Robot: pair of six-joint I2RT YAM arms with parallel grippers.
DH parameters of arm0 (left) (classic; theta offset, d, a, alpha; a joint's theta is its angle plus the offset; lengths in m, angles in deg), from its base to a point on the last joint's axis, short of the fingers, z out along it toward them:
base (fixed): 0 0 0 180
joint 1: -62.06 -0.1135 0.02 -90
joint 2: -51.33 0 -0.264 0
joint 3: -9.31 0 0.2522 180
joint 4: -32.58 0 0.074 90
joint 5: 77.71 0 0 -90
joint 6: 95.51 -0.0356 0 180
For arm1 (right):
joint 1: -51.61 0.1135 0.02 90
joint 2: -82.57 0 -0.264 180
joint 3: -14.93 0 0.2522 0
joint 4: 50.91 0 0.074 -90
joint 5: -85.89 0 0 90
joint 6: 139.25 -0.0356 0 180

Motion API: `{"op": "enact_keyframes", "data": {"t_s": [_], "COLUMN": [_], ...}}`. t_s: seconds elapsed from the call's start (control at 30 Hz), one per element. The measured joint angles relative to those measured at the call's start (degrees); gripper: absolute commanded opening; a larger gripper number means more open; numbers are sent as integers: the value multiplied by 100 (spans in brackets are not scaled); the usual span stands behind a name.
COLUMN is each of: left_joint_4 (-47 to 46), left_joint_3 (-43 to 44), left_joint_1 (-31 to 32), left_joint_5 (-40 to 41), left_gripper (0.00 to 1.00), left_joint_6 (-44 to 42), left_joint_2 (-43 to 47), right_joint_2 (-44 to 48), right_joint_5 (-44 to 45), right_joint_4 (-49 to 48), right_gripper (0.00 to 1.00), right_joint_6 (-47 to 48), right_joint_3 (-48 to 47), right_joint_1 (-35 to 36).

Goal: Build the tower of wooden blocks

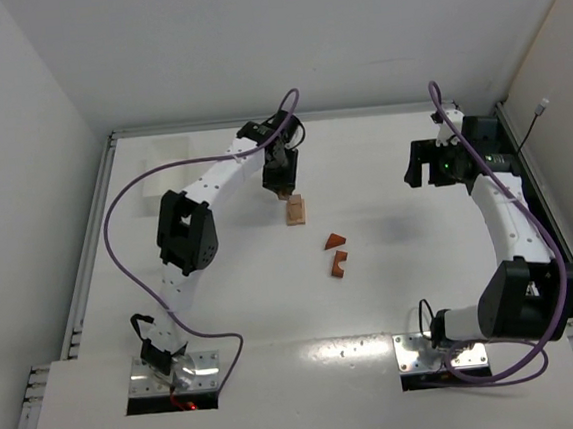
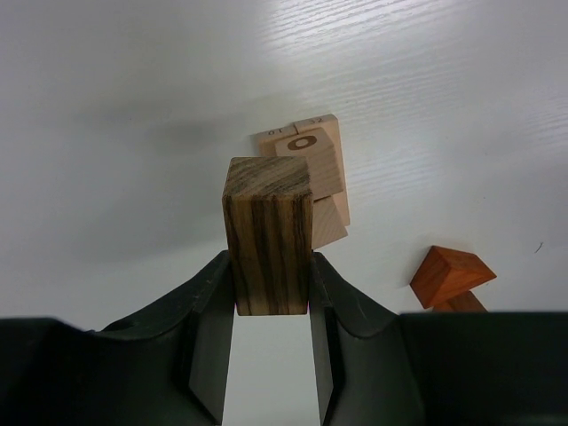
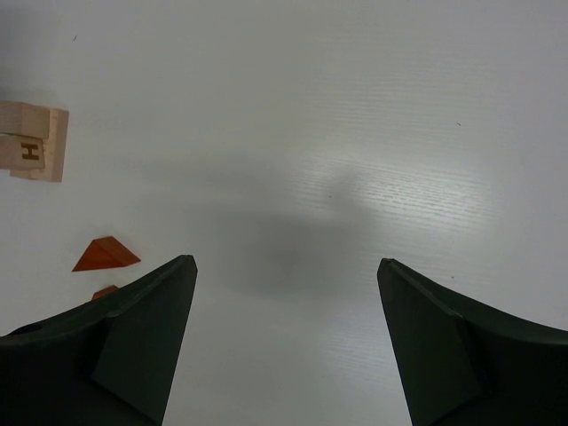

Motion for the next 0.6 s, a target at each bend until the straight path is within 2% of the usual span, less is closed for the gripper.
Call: {"op": "enact_keyframes", "data": {"t_s": [0.47,0.6], "left_joint_4": [-11,-264], "left_joint_3": [2,-179], "left_joint_1": [140,214], "left_joint_5": [199,361], "left_gripper": [0,0], "left_joint_6": [304,426], "left_joint_2": [-7,50], "right_joint_2": [15,35], "right_joint_5": [-2,0], "right_joint_4": [-42,-44], "right_gripper": [80,80], "right_joint_6": [-44,-44], "right_joint_3": [227,267], "right_joint_1": [0,0]}}
